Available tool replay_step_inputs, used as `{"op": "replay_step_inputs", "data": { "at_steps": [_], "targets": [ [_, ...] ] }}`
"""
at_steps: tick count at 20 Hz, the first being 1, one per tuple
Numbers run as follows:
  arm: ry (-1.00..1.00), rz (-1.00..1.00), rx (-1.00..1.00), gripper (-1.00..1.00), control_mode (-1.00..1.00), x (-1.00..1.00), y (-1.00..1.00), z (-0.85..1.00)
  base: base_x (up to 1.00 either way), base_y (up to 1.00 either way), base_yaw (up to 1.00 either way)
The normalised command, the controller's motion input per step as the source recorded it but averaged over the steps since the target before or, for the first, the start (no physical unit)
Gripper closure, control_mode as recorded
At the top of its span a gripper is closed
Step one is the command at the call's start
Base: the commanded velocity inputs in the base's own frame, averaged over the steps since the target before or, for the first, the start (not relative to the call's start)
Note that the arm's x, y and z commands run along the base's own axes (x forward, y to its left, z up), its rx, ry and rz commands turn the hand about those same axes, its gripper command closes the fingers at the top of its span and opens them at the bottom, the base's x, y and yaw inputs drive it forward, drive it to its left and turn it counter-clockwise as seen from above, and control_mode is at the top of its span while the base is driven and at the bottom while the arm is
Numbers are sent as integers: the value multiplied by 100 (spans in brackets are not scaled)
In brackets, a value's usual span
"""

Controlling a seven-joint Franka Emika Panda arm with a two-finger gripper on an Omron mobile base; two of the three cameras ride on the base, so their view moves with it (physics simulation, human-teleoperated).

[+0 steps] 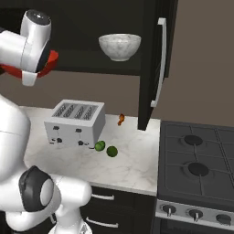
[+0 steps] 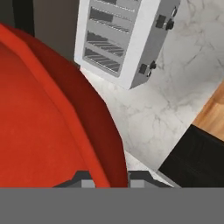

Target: Pick both bowls and place them on the counter. Then place the lime in one bowl and place the avocado in the other bowl.

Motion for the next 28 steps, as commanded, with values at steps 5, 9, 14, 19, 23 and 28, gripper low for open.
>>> {"op": "replay_step_inputs", "data": {
  "at_steps": [5, 9, 14, 19, 23, 28],
  "targets": [
    [-1, -6, 5, 100, -100, -66, -17, -13, 0, 0, 0],
    [0, -6, 6, 100, -100, -66, -15, -12, 0, 0, 0],
    [0, -5, 4, 100, -100, -63, -10, -15, 0, 0, 0],
    [0, -5, 0, 100, -100, -54, 0, -26, 0, 0, 0],
    [0, -9, 0, 100, -100, -36, 3, -35, 0, 0, 0],
    [0, -10, 0, 100, -100, -19, 9, -39, 0, 0, 0]
  ]
}}
